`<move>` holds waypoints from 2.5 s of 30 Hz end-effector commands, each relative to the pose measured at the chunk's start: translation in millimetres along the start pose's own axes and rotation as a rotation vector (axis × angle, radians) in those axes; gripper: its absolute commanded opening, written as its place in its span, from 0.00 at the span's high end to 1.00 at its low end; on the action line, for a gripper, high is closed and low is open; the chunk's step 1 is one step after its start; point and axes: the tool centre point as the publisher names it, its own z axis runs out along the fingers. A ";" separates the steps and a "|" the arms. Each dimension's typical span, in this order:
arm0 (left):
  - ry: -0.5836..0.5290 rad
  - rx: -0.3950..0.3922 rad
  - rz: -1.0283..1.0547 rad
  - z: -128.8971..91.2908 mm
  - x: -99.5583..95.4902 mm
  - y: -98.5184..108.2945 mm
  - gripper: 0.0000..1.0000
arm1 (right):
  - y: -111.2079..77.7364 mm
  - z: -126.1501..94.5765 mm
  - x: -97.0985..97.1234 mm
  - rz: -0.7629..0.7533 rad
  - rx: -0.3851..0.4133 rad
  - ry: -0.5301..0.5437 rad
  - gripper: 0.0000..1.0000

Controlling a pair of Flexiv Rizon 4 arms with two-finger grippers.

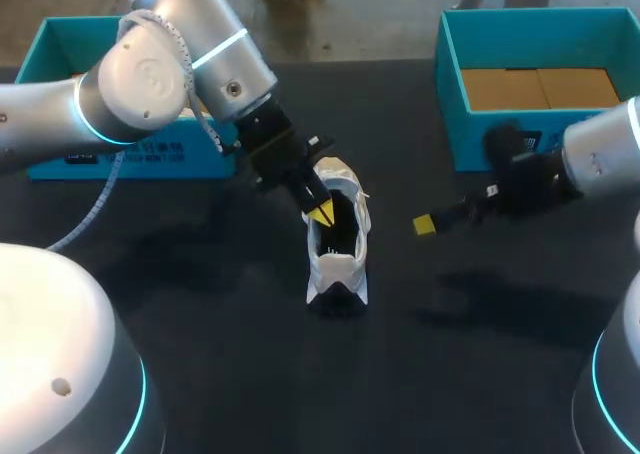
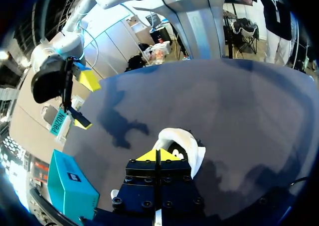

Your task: Take the shoe out of the shoebox, open the shoe tongue, remove and reinsert the insole, then place the shoe into the shoebox

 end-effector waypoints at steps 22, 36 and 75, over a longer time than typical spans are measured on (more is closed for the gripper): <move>0.187 -0.062 0.150 2.7 -10.4 7.0 1.00 | 2.0 -76.1 33.5 0.018 0.030 0.000 0.00; 0.373 -0.179 0.252 30.7 -10.7 24.4 1.00 | 4.0 -93.6 39.6 0.006 0.055 -0.001 0.00; 0.458 -0.293 0.178 80.6 21.6 70.0 1.00 | 5.8 -111.9 39.2 0.014 0.112 0.055 0.00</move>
